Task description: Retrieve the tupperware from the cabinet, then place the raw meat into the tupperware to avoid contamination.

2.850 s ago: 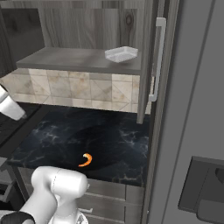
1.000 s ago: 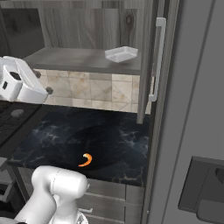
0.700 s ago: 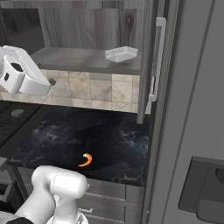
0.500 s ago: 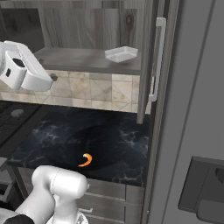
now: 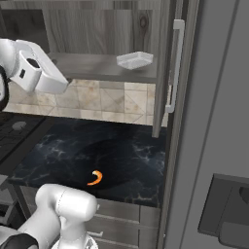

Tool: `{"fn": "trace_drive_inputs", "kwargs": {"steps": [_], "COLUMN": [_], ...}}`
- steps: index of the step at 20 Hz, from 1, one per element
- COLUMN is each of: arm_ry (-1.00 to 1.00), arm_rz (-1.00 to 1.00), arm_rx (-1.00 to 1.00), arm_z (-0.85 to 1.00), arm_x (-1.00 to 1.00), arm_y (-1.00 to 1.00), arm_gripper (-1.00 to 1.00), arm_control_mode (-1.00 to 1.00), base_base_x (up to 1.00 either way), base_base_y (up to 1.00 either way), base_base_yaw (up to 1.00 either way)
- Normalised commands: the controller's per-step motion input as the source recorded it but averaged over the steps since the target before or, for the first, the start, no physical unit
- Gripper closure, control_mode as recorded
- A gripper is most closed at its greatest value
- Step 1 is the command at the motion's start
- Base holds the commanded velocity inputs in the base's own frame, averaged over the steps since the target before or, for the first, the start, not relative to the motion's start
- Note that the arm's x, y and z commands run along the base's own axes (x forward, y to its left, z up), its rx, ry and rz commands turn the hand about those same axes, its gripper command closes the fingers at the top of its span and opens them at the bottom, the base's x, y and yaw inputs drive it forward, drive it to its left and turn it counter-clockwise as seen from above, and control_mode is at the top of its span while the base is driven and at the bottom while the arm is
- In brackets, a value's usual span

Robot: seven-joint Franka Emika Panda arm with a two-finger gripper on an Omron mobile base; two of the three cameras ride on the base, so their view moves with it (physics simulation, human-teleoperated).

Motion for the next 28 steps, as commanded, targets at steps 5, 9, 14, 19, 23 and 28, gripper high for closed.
{"fn": "trace_drive_inputs", "kwargs": {"steps": [5,9,14,19,23,28], "arm_ry": [-0.05,-0.05,-0.04,-0.02,0.0,0.0], "arm_rz": [0.0,0.0,0.0,0.03,0.04,0.04], "arm_rx": [0.0,0.0,0.0,0.0,0.0,0.0], "arm_z": [0.0,0.02,0.0,0.0,0.0,0.0], "arm_x": [0.33,0.33,0.34,0.38,0.36,0.35], "arm_y": [-0.18,-0.22,-0.1,-0.11,-0.07,-0.09], "arm_gripper": [-1.0,-1.0,-1.0,-1.0,-1.0,-1.0], "arm_control_mode": [-1.0,-1.0,-1.0,-1.0,-1.0,-1.0], "base_base_x": [0.0,0.0,0.0,0.0,0.0,0.0], "base_base_y": [0.0,0.0,0.0,0.0,0.0,0.0], "base_base_yaw": [0.0,0.0,0.0,0.0,0.0,0.0]}}
